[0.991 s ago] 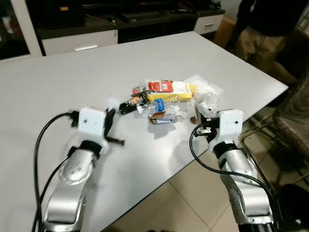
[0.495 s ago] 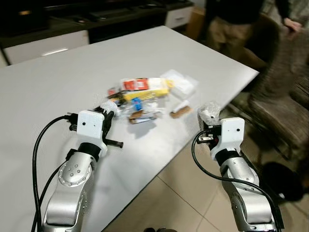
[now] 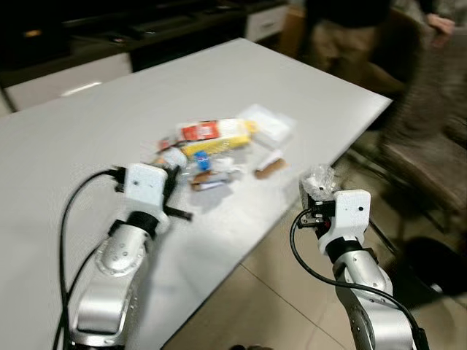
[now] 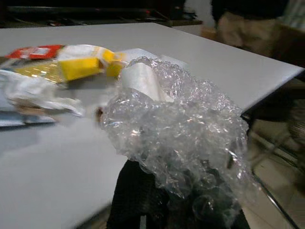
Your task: Picking trash to rubbish bin
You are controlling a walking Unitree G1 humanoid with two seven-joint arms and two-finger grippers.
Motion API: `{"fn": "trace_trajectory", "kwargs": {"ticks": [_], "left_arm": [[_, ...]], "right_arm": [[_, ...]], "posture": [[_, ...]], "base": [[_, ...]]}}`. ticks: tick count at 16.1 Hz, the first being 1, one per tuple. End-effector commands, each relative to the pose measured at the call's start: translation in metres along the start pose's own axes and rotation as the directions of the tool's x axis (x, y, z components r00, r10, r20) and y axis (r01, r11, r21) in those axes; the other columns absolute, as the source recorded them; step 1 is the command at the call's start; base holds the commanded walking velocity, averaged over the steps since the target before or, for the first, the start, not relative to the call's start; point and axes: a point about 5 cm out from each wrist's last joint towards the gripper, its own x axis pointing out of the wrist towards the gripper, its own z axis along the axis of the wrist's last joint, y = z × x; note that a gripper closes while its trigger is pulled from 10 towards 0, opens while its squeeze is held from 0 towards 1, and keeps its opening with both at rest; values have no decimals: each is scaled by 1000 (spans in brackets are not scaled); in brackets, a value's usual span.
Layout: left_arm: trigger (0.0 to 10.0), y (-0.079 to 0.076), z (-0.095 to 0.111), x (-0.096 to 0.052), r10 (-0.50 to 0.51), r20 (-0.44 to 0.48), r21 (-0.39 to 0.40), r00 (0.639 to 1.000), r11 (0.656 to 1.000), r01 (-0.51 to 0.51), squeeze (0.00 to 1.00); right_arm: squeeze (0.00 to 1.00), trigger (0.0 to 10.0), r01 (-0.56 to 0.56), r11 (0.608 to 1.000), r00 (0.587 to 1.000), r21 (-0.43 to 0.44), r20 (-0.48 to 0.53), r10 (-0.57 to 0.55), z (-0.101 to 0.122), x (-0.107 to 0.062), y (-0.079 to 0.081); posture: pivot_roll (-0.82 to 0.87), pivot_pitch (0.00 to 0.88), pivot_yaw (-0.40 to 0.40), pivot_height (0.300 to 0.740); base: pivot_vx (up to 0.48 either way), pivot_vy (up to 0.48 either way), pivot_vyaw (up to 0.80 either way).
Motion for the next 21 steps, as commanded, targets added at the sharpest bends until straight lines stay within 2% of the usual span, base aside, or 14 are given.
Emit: {"fn": "trace_trajectory", "kwargs": {"ticks": [1, 6, 12, 15, 17, 21], "left_arm": [[10000, -2, -1, -1, -5, 1, 8, 1000, 1000, 5, 0], [10000, -4, -4, -5, 15, -7, 4, 1000, 1000, -15, 0], [10000, -7, -7, -8, 18, -11, 6, 1000, 1000, -18, 0], [10000, -9, -9, -12, 16, -19, 7, 1000, 1000, -15, 0], [10000, -10, -16, -12, 0, -73, -49, 997, 999, -3, 0], [10000, -9, -16, -6, -14, -73, -50, 997, 999, 10, 0]], "right_arm": [[0, 10000, -12, 1000, 1000, -24, -9, 12, 1, -1, -1], [0, 10000, -75, 995, 995, -70, -71, 70, -5, 0, 3], [0, 10000, -93, 992, 992, -86, -98, 84, -7, -3, 2], [0, 10000, -81, 994, 988, -71, -134, 71, -17, -9, 0], [0, 10000, -68, 996, 988, -58, -145, 59, -21, -12, 1], [0, 10000, -53, 997, 988, -51, -149, 45, -23, -14, 2]], "posture": [[-58, 0, -68, 740], [-60, 0, -96, 740], [-63, 0, -111, 740], [-70, 0, -118, 740], [-79, 0, -108, 740], [-83, 0, -93, 740]], "base": [[0, -371, 0], [0, -416, 0], [0, -417, 0], [0, -419, 0], [0, 0, 0], [0, 480, 0]]}}
